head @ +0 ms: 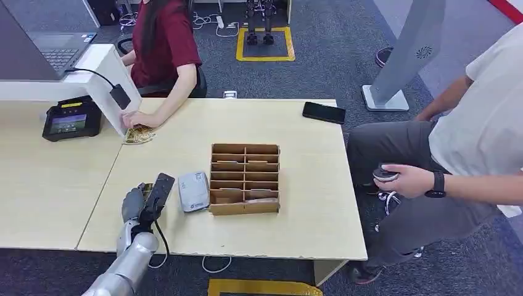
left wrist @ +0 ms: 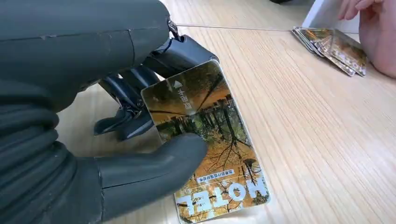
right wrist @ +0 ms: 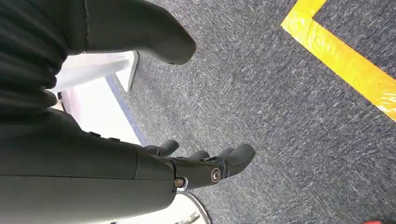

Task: Pass the card to the sensor for recognition and then transmit it.

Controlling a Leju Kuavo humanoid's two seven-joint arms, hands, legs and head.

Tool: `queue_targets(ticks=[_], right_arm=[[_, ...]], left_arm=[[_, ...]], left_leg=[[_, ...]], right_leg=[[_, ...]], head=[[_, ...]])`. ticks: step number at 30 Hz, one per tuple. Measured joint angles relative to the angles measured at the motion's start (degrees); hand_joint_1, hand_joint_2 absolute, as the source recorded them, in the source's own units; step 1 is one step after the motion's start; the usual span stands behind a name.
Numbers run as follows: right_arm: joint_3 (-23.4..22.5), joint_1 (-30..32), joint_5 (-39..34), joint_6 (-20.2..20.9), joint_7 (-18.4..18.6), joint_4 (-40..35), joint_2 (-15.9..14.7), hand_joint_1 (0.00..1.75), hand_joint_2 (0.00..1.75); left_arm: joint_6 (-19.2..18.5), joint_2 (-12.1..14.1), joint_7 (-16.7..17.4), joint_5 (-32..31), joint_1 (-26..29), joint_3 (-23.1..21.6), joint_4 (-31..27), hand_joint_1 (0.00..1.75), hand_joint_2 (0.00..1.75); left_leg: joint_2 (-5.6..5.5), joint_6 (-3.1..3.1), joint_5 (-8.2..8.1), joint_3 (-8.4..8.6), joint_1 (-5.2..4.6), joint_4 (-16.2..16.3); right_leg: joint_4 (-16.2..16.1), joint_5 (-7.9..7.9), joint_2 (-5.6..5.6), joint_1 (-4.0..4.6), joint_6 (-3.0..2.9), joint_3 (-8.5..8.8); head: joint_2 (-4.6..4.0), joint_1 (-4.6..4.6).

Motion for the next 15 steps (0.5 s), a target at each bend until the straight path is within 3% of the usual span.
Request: queue_targets(ticks=[13, 15], right_arm=[[0.0, 0.0, 0.0, 0.0, 0.0, 0.0, 0.0, 0.00, 1.75], [0.0, 0.0, 0.0, 0.0, 0.0, 0.0, 0.0, 0.00, 1.75]], left_arm=[[-0.8, -0.2, 0.0, -0.6, 0.1, 0.0, 0.4, 1.75, 1.75], [-1.8, -0.6, -1.5, 0.3, 0.3, 0.0, 0.4, 1.75, 1.75]], left_leg=[[0.01, 0.00, 0.00, 0.02, 0.00, 0.0], [-0.03, 0.01, 0.01, 0.02, 0.00, 0.0]], right_leg=[[0.0, 0.01, 0.00, 0.00, 0.00, 0.01], [0.0, 0.00, -0.03, -0.01, 0.00, 0.02]], head=[[0.00, 0.02], [0.00, 0.00]])
